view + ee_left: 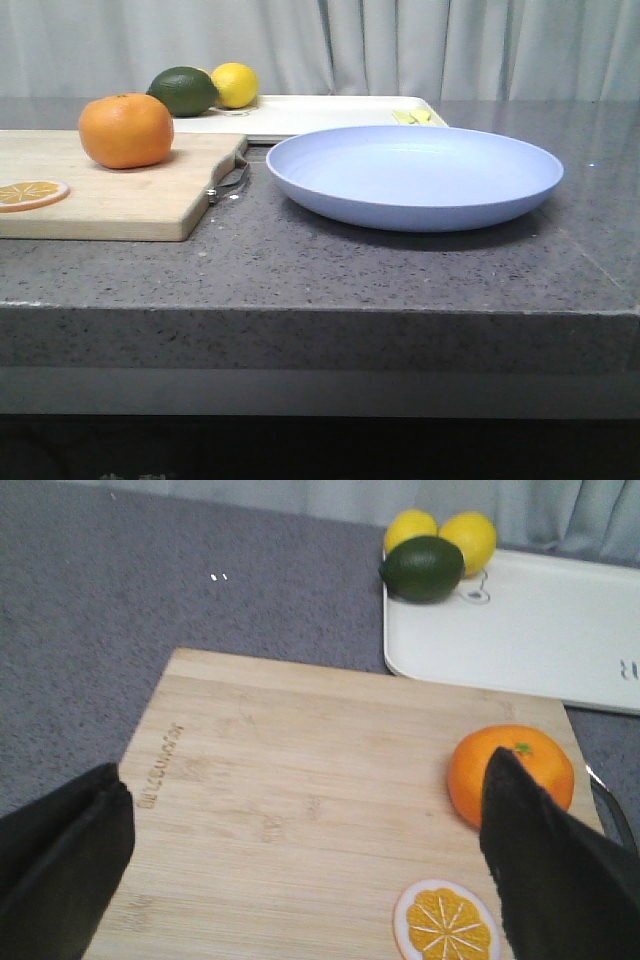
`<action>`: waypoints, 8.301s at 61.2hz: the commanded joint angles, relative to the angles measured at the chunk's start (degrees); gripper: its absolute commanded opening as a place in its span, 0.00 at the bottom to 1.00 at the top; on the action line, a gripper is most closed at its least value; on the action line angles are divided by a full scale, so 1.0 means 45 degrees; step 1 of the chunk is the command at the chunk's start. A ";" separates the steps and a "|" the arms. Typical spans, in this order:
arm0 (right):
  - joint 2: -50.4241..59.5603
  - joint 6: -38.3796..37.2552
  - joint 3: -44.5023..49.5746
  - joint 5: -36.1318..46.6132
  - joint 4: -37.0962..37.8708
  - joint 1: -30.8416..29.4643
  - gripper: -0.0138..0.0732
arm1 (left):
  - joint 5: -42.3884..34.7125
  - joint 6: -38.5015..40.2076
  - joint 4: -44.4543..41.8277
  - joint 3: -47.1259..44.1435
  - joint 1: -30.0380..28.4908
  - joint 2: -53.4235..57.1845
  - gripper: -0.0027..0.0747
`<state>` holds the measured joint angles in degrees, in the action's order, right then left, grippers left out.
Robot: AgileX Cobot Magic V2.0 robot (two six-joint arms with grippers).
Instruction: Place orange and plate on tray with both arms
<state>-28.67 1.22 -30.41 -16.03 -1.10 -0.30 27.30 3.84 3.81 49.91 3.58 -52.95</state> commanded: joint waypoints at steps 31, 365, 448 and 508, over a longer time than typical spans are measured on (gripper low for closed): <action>-0.0119 0.0081 -0.0483 0.1042 -0.0029 -0.0058 0.90 | 0.4205 -0.0053 0.0078 0.8111 0.3475 -0.8288 0.92; -0.3006 0.0081 -0.1711 0.0752 -0.1007 -0.0037 0.90 | -0.0724 0.0112 -0.0951 -0.5811 0.0838 1.1388 0.01; -1.4067 0.0081 -0.8556 -0.2164 -0.4069 0.1651 0.08 | -0.0724 0.0112 -0.0951 -0.5811 0.0838 1.1388 0.01; -2.3727 -0.1860 -2.6251 -0.7286 -0.6750 0.1635 0.09 | -0.0724 0.0112 -0.0951 -0.5811 0.0838 1.1388 0.01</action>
<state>-135.73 -4.74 -139.96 -51.47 -28.18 7.16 28.81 3.92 -0.92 22.20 7.36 -0.94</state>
